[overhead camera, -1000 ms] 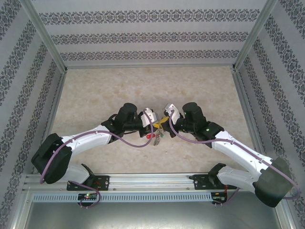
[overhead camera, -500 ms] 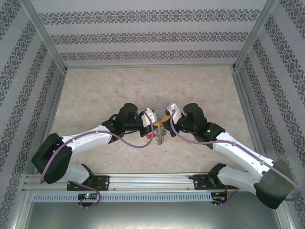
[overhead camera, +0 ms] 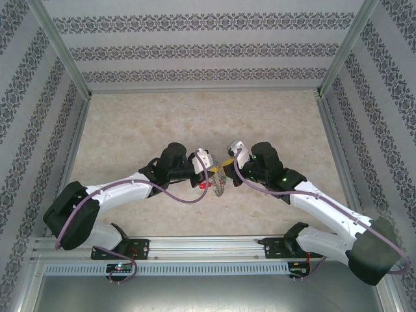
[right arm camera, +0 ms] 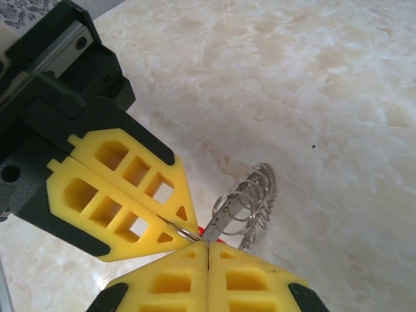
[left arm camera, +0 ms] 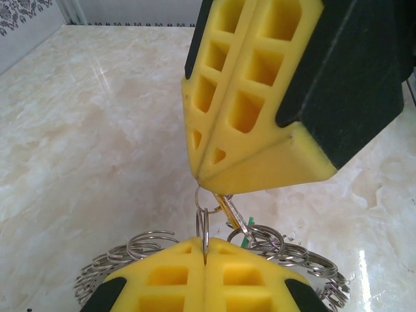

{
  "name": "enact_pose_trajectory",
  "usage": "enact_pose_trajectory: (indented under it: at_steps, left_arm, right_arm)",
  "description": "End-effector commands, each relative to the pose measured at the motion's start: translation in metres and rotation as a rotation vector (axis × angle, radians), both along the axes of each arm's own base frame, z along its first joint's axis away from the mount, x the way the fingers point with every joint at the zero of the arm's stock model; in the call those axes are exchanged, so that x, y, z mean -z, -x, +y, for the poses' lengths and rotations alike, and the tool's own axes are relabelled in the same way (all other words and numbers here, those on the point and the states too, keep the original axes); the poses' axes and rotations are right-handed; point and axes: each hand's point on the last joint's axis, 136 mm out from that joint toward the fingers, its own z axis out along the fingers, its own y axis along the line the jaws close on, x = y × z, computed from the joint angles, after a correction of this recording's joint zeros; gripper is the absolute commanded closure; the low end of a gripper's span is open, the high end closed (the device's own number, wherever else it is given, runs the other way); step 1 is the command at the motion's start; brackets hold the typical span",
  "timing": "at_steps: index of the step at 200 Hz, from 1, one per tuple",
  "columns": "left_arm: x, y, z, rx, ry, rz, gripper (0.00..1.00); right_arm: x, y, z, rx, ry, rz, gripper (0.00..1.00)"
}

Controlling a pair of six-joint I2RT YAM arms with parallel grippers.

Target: Put the keys on the keyring

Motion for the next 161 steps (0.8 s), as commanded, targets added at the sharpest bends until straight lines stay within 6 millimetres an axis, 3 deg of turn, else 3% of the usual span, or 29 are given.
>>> enact_pose_trajectory:
  at_steps: [1,62,161]
  left_arm:
    - [-0.007,0.003,-0.004,0.007,0.029,-0.014,0.93]
    - [-0.006,0.008,-0.008,0.048,0.004,0.001,0.83]
    - [-0.006,0.010,-0.010,0.074,-0.006,0.007,0.81]
  right_arm:
    - [-0.022,-0.004,0.006,-0.040,-0.056,-0.059,1.00]
    - [-0.034,0.005,0.020,-0.120,-0.088,-0.082,1.00]
    - [-0.034,0.011,0.026,-0.173,-0.079,-0.081,1.00]
